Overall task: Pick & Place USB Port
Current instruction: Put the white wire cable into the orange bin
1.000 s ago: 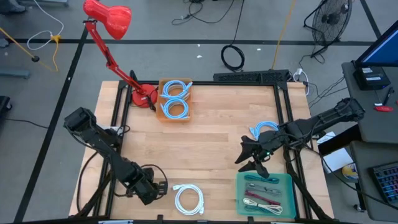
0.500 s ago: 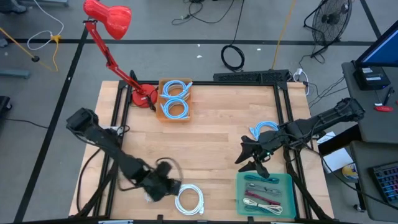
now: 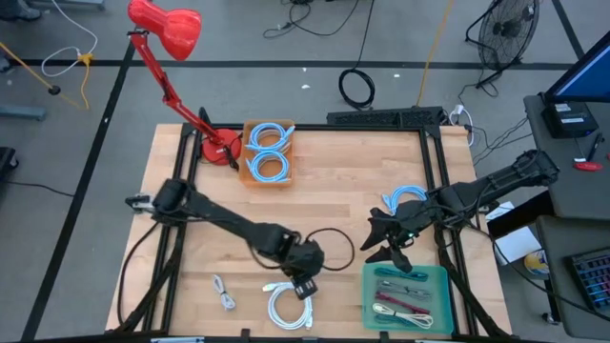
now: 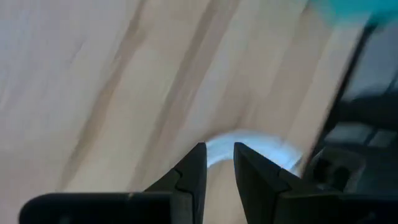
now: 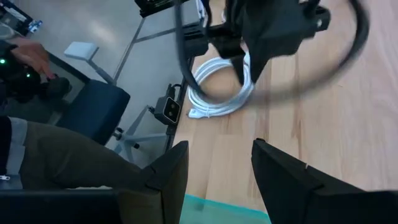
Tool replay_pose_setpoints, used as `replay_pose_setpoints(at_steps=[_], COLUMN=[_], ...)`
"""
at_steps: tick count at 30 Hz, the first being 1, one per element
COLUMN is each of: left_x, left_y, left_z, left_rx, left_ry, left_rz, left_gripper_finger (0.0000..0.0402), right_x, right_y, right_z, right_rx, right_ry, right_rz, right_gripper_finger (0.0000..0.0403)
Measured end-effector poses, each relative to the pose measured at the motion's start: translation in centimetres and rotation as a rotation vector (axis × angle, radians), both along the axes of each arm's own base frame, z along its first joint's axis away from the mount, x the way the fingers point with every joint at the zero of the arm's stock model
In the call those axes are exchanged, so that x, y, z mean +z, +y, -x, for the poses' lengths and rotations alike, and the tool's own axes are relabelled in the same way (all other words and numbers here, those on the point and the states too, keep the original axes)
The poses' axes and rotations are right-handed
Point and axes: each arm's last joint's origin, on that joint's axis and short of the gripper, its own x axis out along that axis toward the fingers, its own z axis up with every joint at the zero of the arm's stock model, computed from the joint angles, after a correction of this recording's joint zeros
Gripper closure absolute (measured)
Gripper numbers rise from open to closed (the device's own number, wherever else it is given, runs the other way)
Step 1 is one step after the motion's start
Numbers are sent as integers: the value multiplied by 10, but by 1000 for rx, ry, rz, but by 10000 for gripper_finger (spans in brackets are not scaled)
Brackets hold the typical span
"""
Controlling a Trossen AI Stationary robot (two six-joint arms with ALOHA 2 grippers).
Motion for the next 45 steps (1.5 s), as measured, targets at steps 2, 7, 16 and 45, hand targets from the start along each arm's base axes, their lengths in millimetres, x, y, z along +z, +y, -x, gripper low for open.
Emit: replay_pose_setpoints(at_steps=[2,7,16,45], left_x=[-5,-3,0,-33], left_y=[4,8,5,-28], left_z=[-3,-1,3,20], left_rx=[-114,-371,-573,-346], left_ry=[58,67,1,-5], left_rz=[-3,-11,-71,-193], left_gripper_finger=[319,318,262,179], right_x=[0,-1,-1,-1], right_y=[0,-2,-5,-6], right_z=[0,-1,-2,-2], right_rx=[-18,-84,-180,-247], right_ry=[7,12,16,23], right_rz=[2,16,22,6], right_gripper_finger=[234,234,234,234])
